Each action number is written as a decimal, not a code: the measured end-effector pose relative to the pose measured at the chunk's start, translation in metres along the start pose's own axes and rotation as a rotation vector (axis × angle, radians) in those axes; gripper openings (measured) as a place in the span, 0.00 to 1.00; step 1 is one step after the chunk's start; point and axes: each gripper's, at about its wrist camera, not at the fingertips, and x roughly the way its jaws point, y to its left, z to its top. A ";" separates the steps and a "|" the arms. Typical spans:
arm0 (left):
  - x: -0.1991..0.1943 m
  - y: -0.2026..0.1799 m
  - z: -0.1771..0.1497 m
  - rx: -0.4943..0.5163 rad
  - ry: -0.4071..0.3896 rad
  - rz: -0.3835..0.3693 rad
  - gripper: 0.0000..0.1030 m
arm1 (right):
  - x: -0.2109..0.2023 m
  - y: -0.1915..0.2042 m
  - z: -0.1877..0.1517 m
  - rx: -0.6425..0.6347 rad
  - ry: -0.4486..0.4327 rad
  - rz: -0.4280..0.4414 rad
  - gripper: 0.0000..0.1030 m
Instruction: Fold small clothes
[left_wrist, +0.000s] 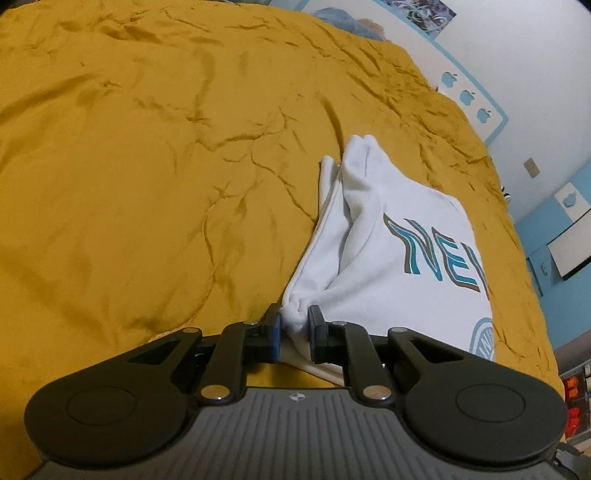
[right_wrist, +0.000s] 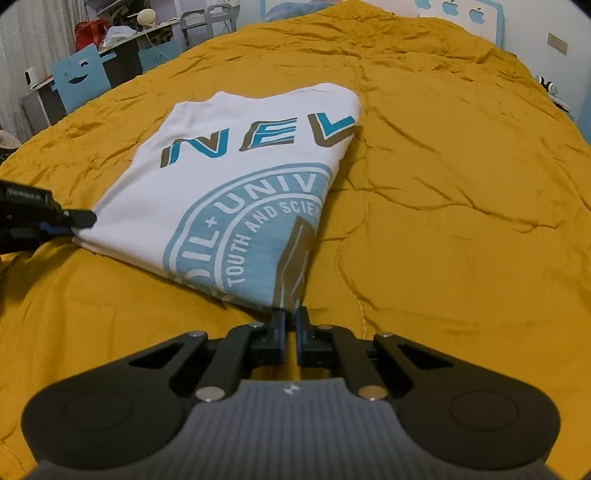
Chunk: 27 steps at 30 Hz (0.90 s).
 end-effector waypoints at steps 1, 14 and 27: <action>-0.002 0.001 -0.001 -0.010 0.002 0.001 0.15 | 0.001 -0.001 0.000 0.013 0.002 0.000 0.00; -0.022 -0.007 -0.006 -0.012 0.032 0.067 0.18 | -0.006 -0.016 0.000 0.088 0.041 0.035 0.00; -0.049 -0.038 0.036 0.077 -0.062 -0.113 0.18 | -0.037 -0.037 0.028 0.207 -0.085 0.095 0.01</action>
